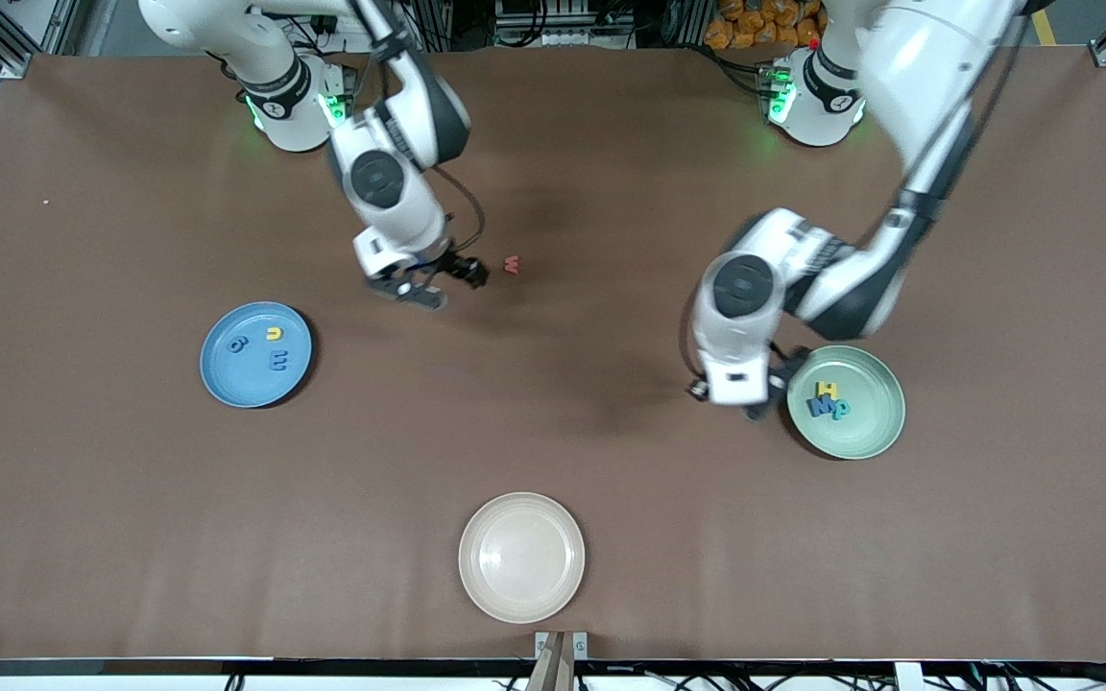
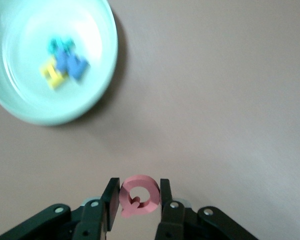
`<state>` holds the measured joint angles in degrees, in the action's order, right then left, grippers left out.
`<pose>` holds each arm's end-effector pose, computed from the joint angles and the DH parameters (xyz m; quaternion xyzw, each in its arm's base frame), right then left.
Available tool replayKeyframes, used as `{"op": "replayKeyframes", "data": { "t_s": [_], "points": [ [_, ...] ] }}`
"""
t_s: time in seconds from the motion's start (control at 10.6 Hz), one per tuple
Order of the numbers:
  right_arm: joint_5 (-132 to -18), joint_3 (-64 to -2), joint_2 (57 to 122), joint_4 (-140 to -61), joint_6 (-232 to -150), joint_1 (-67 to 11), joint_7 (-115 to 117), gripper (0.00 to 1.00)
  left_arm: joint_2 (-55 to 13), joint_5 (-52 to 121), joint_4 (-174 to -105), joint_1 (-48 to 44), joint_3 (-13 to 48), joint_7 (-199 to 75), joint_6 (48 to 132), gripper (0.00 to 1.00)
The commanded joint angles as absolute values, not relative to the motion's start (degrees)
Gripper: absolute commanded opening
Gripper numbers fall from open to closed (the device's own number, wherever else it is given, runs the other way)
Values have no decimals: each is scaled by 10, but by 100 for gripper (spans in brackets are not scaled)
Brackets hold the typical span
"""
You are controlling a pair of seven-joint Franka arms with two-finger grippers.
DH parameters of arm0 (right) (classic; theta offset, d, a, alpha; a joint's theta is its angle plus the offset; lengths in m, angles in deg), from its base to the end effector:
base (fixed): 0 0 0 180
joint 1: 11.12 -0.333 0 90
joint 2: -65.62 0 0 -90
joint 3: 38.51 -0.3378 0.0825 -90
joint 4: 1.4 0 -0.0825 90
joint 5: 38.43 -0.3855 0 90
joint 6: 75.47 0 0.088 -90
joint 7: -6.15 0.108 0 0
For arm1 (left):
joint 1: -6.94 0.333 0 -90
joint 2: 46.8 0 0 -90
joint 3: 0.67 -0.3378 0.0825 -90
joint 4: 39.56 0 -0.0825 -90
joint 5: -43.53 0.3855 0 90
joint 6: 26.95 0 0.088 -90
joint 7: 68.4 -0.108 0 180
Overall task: Sort upper and lower case letters into plates
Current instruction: 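Carry the Q to the green plate while the right gripper reaches the pink w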
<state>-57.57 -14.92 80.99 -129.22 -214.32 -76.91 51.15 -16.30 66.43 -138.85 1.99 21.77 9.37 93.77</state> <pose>0.4036 0.3696 0.2754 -0.9875 0.1470 0.0515 0.0246 0.6104 -0.2648 0.3006 -0.9372 -0.3385 -0.0217 0.0815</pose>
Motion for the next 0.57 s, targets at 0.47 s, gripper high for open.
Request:
{"op": "replayKeyframes", "data": {
  "t_s": [0.47],
  "points": [
    [-590, -143, 879, -1293, -2236, -857, 526, 100, -147, 616, -1401, 181, 227, -251, 907, 10]
  ]
}}
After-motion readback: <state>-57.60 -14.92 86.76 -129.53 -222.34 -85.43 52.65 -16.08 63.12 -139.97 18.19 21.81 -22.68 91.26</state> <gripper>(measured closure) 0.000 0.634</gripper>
